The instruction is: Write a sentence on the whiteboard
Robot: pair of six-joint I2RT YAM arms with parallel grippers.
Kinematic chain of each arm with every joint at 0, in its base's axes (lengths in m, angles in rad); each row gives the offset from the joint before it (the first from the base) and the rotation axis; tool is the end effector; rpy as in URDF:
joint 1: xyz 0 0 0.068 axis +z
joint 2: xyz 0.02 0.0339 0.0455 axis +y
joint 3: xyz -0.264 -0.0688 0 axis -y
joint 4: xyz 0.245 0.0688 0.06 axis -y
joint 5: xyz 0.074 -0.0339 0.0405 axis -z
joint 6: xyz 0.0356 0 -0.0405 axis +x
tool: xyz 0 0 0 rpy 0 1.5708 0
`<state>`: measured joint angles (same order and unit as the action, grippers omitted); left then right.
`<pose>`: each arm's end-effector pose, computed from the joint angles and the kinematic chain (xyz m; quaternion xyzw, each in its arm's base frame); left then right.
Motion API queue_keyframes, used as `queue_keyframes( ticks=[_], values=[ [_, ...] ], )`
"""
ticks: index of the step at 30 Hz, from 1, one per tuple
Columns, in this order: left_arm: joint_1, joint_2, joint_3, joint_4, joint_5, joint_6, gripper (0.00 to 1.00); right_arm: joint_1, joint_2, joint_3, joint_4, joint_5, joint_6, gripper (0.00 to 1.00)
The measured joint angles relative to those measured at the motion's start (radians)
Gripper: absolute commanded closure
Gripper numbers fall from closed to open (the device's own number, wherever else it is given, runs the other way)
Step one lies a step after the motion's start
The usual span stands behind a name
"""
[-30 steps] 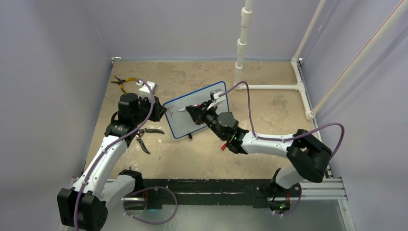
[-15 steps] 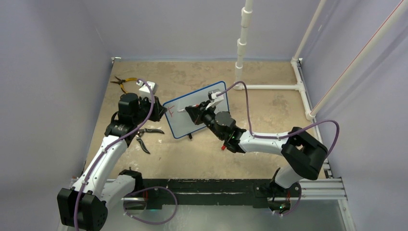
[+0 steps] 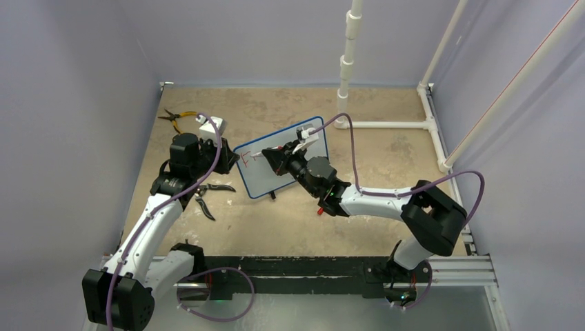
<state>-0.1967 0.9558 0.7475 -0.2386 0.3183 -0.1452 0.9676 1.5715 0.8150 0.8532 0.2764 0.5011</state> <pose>0.2107 -0.0533 0.2906 0.1059 0.8331 -0.2217 0.4956 0.2050 0.2805 0.2634 -0.0546 0.6712 0.4227 0.6064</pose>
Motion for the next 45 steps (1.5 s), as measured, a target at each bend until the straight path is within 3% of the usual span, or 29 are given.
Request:
queue_keyframes(
  ticks=[45],
  values=[
    [0.005, 0.007, 0.000, 0.008, 0.002, 0.000, 1.00, 0.000, -0.006, -0.047, 0.015, 0.023, 0.011, 1.00]
  ],
)
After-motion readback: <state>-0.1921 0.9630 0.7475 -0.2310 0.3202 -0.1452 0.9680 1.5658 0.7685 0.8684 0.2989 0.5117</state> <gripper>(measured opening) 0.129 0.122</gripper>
